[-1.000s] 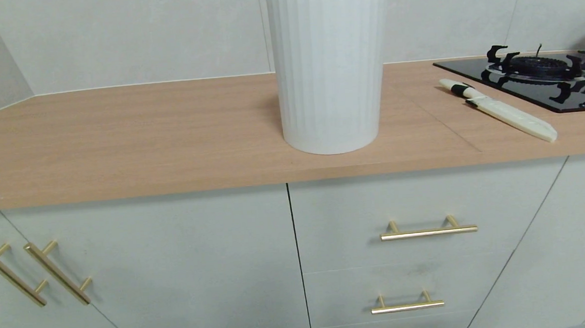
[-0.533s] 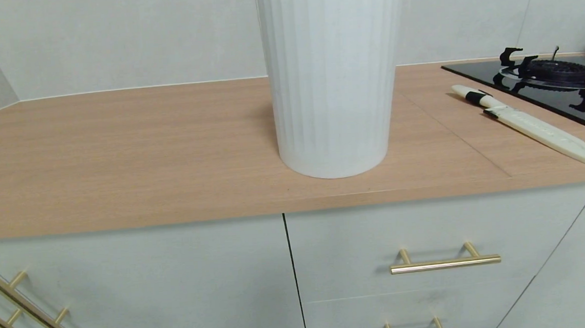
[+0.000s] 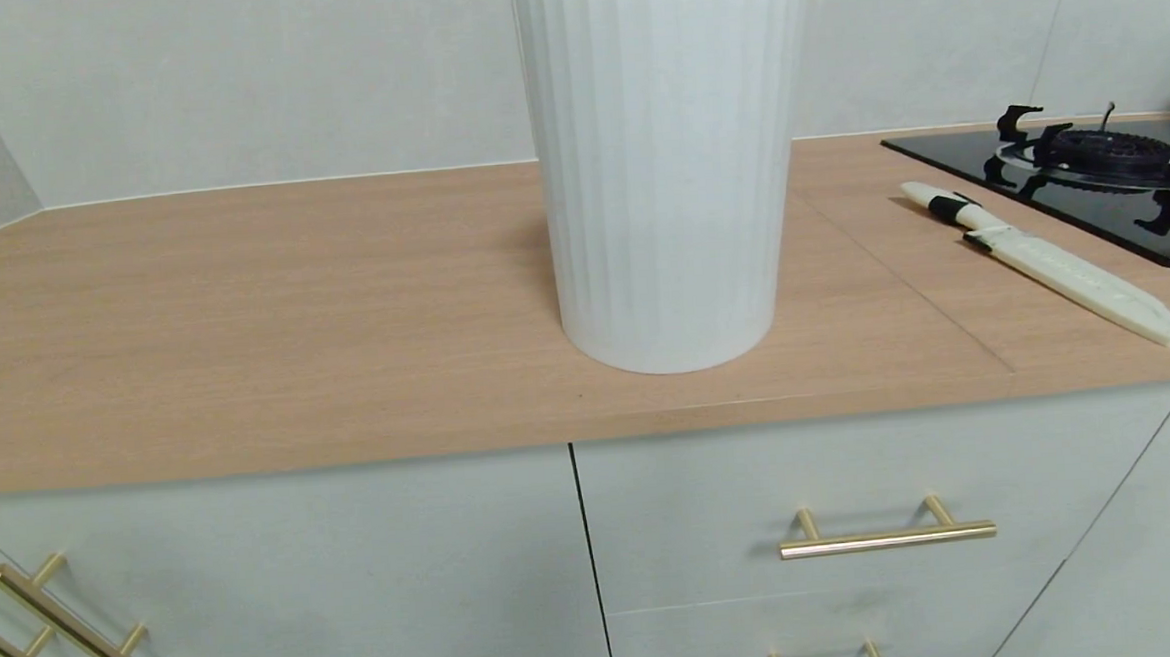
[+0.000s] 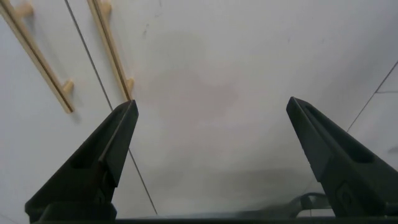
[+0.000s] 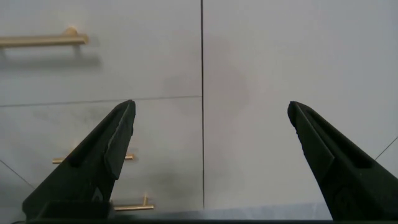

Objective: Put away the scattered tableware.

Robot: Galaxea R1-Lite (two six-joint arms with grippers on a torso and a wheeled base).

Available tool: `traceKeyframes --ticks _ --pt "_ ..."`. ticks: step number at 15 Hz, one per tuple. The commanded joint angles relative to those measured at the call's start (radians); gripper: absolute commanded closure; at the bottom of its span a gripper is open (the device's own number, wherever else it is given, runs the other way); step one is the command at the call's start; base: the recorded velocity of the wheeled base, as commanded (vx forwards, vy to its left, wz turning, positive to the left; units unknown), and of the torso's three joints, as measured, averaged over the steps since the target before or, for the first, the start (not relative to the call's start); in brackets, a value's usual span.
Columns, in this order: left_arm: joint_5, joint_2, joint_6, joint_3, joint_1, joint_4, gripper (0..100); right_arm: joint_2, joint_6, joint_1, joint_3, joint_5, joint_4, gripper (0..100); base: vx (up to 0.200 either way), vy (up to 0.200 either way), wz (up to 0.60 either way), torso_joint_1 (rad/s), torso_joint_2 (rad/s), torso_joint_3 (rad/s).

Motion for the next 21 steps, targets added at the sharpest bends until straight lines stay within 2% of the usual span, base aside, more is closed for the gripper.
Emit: traceKeyframes --ticks 1,6,21 --pt "0.000 0.000 0.000 0.000 -0.001 0.000 0 0.001 0.000 0.000 0.000 0.000 0.000 0 0.000 0.000 0.00 0.124 -0.29 -0.242" --pt "0.000 0.000 0.000 0.000 0.001 0.000 0 0.001 0.000 0.000 0.000 0.000 0.000 0 0.000 0.000 0.00 0.100 -0.44 -0.273" --pt "0.000 0.000 0.000 0.000 0.001 0.000 0 0.001 0.000 0.000 0.000 0.000 0.000 0 0.000 0.000 0.00 0.237 -0.49 -0.273"
